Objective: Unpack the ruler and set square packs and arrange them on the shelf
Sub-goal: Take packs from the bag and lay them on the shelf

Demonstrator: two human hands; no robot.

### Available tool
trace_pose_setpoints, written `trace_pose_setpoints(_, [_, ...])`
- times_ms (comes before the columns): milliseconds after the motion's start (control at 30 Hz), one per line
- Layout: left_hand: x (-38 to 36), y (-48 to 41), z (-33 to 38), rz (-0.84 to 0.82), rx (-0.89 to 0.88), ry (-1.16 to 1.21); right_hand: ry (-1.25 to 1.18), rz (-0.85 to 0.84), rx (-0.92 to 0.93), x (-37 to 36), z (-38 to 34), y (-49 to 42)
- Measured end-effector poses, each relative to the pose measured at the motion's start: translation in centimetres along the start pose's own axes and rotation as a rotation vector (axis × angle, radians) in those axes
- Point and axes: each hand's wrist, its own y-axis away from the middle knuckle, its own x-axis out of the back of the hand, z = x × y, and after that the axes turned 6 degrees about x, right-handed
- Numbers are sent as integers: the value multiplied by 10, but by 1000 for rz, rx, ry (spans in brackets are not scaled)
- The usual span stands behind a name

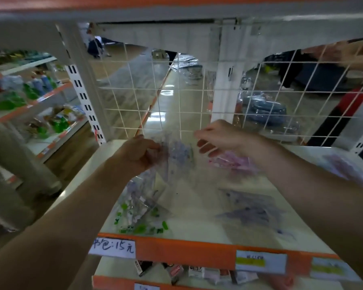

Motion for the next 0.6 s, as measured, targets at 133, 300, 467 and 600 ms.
trace_pose_setpoints(133, [9,6,3,83,-121,-93,-231,-193,42,-64,-29,-5])
trace_pose_setpoints(300, [48,16,17,199,-123,174,-412,-88,133,-98,-51,-31])
trace_pose_setpoints(467, [73,28,-1,-183,-50,106,-339,-180,206,-129,-66,-42])
trace_pose_setpoints(600, [94,32,-5,-210,-51,174,-143,-257,165,-125,-67,-42])
